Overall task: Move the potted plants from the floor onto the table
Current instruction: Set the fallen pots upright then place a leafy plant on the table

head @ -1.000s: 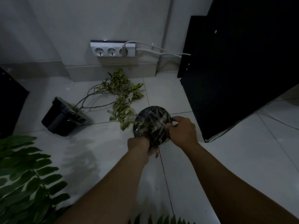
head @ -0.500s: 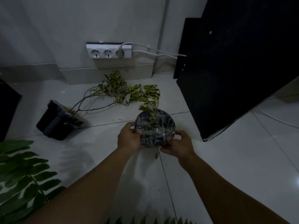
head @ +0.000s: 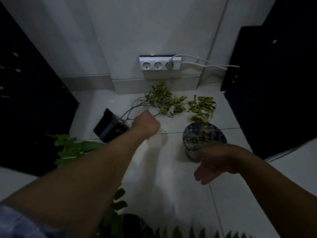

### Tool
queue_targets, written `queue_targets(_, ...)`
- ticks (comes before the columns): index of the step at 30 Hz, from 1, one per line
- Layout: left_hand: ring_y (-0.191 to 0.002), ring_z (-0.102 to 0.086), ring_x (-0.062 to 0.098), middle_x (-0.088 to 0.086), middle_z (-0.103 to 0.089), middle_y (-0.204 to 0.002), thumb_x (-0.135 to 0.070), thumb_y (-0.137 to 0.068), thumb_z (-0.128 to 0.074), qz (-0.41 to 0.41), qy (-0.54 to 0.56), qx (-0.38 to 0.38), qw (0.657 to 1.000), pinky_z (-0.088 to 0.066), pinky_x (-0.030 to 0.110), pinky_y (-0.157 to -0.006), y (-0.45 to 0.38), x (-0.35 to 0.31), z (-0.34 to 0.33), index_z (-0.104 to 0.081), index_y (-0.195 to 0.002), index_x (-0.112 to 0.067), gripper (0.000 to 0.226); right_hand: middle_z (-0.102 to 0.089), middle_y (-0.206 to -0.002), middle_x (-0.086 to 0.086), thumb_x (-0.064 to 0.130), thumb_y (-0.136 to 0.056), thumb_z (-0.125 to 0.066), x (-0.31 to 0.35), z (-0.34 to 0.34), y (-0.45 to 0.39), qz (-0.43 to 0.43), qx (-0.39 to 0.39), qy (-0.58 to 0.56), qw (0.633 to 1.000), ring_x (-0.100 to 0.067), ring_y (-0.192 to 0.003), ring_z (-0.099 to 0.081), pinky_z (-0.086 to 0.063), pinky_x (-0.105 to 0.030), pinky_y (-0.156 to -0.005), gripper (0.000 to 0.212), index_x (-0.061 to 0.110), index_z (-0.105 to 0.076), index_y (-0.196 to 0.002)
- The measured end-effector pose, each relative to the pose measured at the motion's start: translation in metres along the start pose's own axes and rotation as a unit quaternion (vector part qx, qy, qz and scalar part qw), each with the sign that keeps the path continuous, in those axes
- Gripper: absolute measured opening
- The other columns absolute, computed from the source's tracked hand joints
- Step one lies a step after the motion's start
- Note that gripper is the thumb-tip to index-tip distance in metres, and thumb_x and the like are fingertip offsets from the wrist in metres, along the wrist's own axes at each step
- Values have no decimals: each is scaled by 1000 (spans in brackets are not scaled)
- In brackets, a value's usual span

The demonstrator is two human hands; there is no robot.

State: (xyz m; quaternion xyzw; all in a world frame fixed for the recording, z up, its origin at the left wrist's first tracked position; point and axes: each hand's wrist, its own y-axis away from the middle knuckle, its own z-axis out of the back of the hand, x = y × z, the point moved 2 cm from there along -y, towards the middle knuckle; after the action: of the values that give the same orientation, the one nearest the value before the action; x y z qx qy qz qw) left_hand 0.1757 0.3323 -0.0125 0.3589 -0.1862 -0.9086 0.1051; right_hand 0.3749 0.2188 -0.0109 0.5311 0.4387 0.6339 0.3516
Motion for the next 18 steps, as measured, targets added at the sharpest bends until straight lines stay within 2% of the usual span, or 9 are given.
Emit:
queue_targets(2,-96,-67,33,14,-70,-110,-25,-87,-59,-41,-21,-35,998,-58,35,-80,-9,-6,34,-64,-108,-10,26,-55,-132,-41,17,-102,-55,24,-27,-4,23,16,21,999,-47,-92,-66,-62,-54,-69,64,-6,-26,-153)
queue_targets(4,-103,-63,32,13,-68,-116,-26,-87,-61,-66,-61,-58,994,-52,34,-84,-20,-9,65,-65,-111,-11,28,-56,-133,-38,13,-100,-59,51,-55,-10,94,29,13,995,-46,-94,-69,-64,-51,-65,57,1,-36,-150)
queue_targets(5,-107,-62,33,13,-67,-120,-27,-88,-62,-69,-85,-63,992,-52,35,-87,-25,-8,77,-65,-114,-12,31,-59,-131,-36,11,-99,-61,63,-67,-13,133,32,3,991,-43,-96,-70,-64,-49,-65,51,2,-43,-146)
queue_targets(7,-115,-59,35,13,-63,-127,-26,-88,-64,-62,-130,-67,987,-51,35,-91,-40,3,97,-61,-124,-13,38,-62,-126,-28,12,-97,-62,86,-92,-30,188,28,-21,982,-39,-100,-72,-65,-49,-74,41,6,-54,-136)
queue_targets(9,-120,-56,36,15,-56,-135,-24,-88,-64,-54,-156,-76,983,-47,35,-92,-56,19,109,-55,-134,-21,47,-62,-124,-22,14,-97,-61,104,-111,-51,203,17,-53,978,-38,-106,-70,-63,-50,-82,35,11,-58,-132)
queue_targets(11,-130,-47,39,18,-43,-147,-26,-91,-60,-39,-170,-79,982,-42,39,-103,-70,40,114,-45,-145,-28,55,-58,-126,-23,15,-99,-57,119,-133,-74,200,15,-75,977,-40,-114,-66,-61,-49,-86,32,13,-57,-132)
queue_targets(14,-141,-35,41,20,-29,-157,-36,-100,-51,4,-142,-48,989,-32,42,-116,-93,73,107,-34,-155,-30,57,-51,-134,-20,24,-104,-49,133,-167,-109,188,12,-75,979,-40,-112,-60,-57,-50,-91,47,22,-42,-150)
queue_targets(16,-144,-33,40,18,-28,-161,-39,-102,-45,20,-134,-32,990,-29,42,-119,-98,86,98,-32,-156,-28,57,-46,-147,-19,32,-105,-44,134,-176,-124,181,5,-88,980,-40,-113,-58,-56,-51,-92,51,30,-35,-155)
queue_targets(18,-142,-36,37,15,-34,-160,-37,-101,-46,36,-107,-37,993,-32,39,-117,-108,99,95,-38,-153,-24,55,-50,-145,-17,37,-104,-41,137,-188,-142,176,4,-103,979,-39,-109,-61,-55,-49,-90,49,30,-39,-153)
